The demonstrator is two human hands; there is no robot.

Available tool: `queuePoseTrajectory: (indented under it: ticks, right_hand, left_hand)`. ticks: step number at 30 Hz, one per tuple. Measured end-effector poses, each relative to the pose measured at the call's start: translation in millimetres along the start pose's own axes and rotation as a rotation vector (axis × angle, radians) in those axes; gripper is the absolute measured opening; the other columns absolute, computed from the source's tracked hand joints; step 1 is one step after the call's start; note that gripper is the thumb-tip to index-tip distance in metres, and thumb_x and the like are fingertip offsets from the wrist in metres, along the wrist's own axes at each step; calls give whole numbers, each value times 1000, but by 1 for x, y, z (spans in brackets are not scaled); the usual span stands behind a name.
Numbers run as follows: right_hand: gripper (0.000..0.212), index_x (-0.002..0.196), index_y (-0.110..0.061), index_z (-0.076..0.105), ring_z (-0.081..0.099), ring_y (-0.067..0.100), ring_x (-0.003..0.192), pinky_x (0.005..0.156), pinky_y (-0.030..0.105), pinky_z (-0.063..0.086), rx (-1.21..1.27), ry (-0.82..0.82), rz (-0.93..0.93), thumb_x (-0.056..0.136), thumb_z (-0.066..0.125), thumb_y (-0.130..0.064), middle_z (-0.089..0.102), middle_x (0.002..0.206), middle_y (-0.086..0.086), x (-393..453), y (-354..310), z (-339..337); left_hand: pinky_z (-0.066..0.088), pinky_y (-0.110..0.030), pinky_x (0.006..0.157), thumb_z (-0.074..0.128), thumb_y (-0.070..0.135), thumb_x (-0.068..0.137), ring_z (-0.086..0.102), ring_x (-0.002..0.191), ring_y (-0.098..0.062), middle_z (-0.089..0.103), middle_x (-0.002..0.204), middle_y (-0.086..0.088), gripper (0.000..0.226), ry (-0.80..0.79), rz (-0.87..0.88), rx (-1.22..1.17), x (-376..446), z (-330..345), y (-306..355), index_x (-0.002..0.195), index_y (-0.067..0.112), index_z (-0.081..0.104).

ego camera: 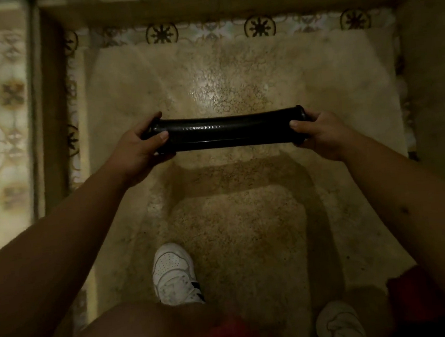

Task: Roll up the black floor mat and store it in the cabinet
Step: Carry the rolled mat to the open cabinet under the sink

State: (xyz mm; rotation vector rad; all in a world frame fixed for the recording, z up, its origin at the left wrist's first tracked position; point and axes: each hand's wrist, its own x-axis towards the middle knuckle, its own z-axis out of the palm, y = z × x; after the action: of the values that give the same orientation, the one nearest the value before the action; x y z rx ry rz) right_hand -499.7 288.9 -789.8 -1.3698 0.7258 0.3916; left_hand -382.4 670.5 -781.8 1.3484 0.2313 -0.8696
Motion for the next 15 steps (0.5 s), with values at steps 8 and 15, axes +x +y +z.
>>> queuePoseTrajectory:
  ticks: [8,15]
  right_hand:
    - [19,104,-27,67,65,16,98,72,29,52,12,125,-81,89,67,-17,68,106,-5,-120,-128,15]
    - [34,119,-30,54,62,17,107,82,34,52,-8,308,-188,87,66,-35,61,118,-4,-267,-270,44]
  left_hand:
    - [57,-39,81,67,5,83,56,117,-33,46,136,-7,53,69,22,-64,-100,49,137,129,28,56]
    - [54,-30,88,55,16,95,54,120,-23,41,144,-6,63,110,113,110,-236,106,282,151,25,25]
